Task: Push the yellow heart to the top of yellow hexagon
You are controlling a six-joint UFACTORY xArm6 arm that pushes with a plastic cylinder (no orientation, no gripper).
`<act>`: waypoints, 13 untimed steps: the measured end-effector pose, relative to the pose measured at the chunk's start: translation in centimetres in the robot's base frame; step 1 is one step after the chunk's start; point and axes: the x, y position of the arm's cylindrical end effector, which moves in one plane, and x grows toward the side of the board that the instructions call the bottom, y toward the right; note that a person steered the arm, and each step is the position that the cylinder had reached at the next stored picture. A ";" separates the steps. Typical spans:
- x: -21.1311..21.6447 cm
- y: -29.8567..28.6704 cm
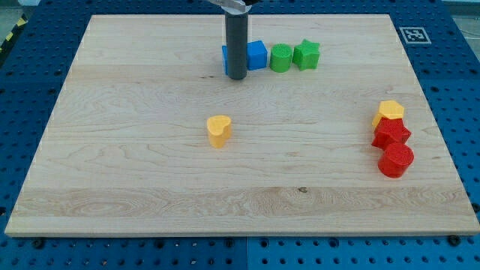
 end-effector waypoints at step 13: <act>11.9 0.4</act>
